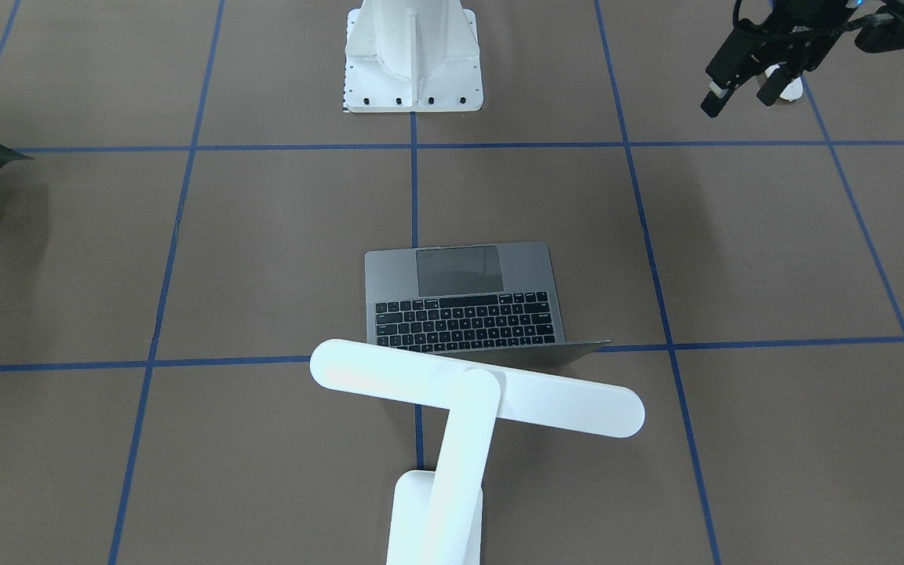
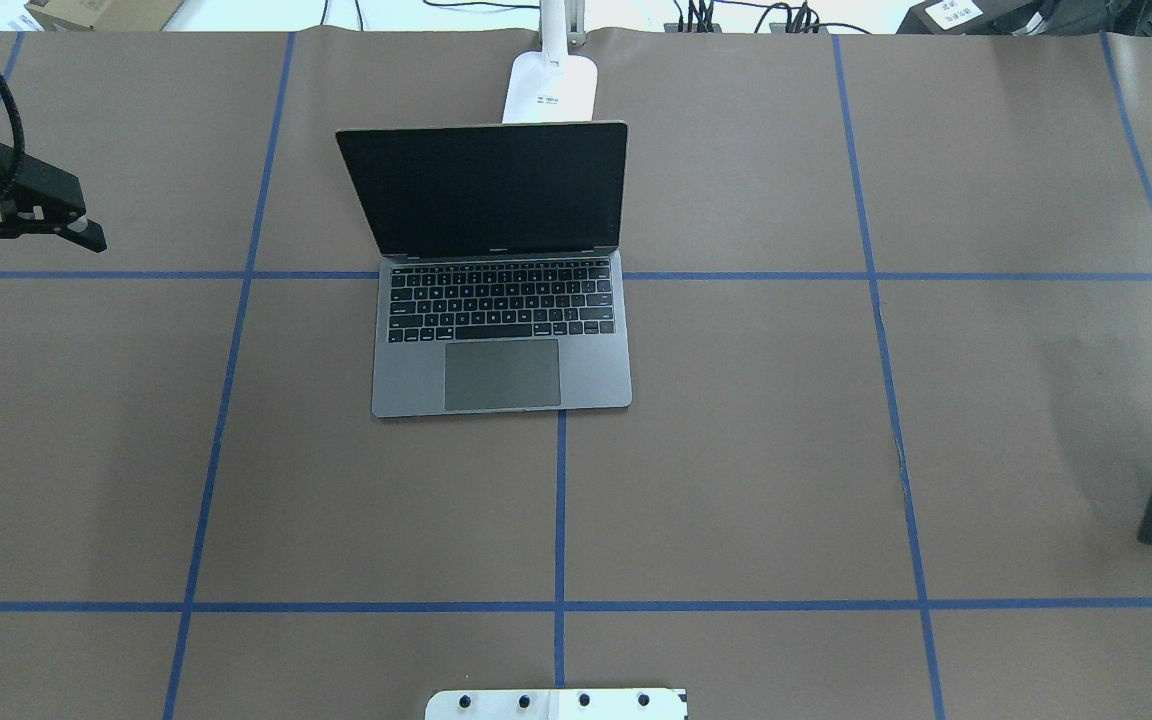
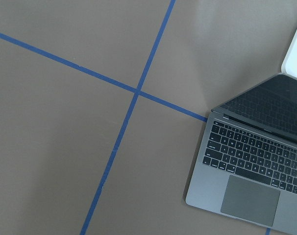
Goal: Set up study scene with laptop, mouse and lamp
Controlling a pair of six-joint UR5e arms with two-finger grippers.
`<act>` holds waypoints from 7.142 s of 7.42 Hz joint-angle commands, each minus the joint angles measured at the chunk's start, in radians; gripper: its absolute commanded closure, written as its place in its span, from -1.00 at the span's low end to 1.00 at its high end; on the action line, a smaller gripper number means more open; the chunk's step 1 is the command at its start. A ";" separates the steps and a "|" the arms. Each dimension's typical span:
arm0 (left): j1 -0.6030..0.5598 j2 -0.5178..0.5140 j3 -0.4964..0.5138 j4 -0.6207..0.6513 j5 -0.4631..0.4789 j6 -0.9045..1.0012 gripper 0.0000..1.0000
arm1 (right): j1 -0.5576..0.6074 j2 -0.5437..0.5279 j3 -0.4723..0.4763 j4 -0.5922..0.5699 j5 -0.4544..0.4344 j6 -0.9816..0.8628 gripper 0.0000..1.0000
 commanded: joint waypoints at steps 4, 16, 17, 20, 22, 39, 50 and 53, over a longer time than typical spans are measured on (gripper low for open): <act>0.002 0.001 0.016 0.000 0.000 0.001 -1.00 | -0.310 0.313 -0.143 0.043 0.369 0.236 1.00; -0.005 -0.014 0.010 0.000 0.000 0.001 -1.00 | -0.393 0.582 -0.505 0.169 0.762 0.315 -0.30; -0.005 -0.015 0.011 0.000 0.000 0.001 -1.00 | -0.393 0.604 -0.521 0.169 0.772 0.316 -0.34; -0.006 -0.015 0.014 0.000 0.001 0.001 -1.00 | -0.373 0.621 -0.539 0.169 0.838 0.316 -0.39; -0.011 0.001 0.014 -0.002 0.001 0.016 -1.00 | -0.359 0.609 -0.530 0.128 0.812 0.339 -0.53; -0.020 0.823 0.410 -1.112 0.005 0.506 -1.00 | 0.069 0.170 -0.182 0.955 -0.385 0.883 -0.90; 0.396 0.928 0.622 -1.416 0.007 0.017 -1.00 | 0.067 0.116 -0.133 1.102 -0.385 1.033 -0.95; 0.601 0.933 0.631 -1.506 0.070 -0.160 -1.00 | 0.066 0.118 -0.133 1.102 -0.385 1.034 -0.95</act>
